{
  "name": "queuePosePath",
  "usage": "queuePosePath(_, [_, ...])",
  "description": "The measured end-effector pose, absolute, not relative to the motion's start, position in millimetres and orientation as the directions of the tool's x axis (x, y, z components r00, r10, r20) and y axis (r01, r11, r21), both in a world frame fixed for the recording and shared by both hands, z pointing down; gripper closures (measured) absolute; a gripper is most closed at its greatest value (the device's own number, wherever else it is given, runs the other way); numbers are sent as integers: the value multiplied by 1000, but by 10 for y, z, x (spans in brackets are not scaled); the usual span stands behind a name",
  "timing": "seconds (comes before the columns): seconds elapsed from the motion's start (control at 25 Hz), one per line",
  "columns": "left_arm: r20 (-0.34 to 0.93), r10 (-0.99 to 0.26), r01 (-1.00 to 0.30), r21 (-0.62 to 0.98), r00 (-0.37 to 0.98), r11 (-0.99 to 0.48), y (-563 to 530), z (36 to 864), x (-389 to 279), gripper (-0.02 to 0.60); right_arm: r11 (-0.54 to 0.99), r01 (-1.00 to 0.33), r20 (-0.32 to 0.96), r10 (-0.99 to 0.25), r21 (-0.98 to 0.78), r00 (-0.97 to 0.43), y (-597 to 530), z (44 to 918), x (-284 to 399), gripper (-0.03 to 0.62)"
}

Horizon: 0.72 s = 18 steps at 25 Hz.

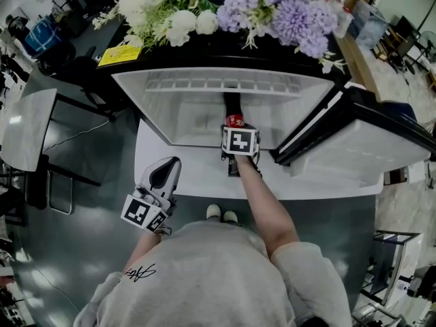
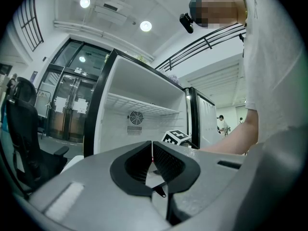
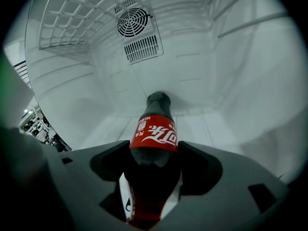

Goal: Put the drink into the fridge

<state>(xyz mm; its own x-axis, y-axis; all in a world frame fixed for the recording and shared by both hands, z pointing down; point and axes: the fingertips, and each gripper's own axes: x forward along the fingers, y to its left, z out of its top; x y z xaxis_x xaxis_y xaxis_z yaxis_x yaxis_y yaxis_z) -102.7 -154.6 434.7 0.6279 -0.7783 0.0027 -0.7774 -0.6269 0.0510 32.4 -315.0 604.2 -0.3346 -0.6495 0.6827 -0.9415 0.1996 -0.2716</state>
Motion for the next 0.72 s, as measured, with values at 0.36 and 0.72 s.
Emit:
queuePosePath(0.36, [0,-775,-774,53,632,-631,-1540,4321,-1017,571,206,-951,668,-677,-229,-308,-3179,6024,354,273])
queuePosePath(0.72, [3,-770,-769,55,638,-637,-1539,4339,-985,570,250,-956,610,-737,-153,-291,-3133,5887,367,272])
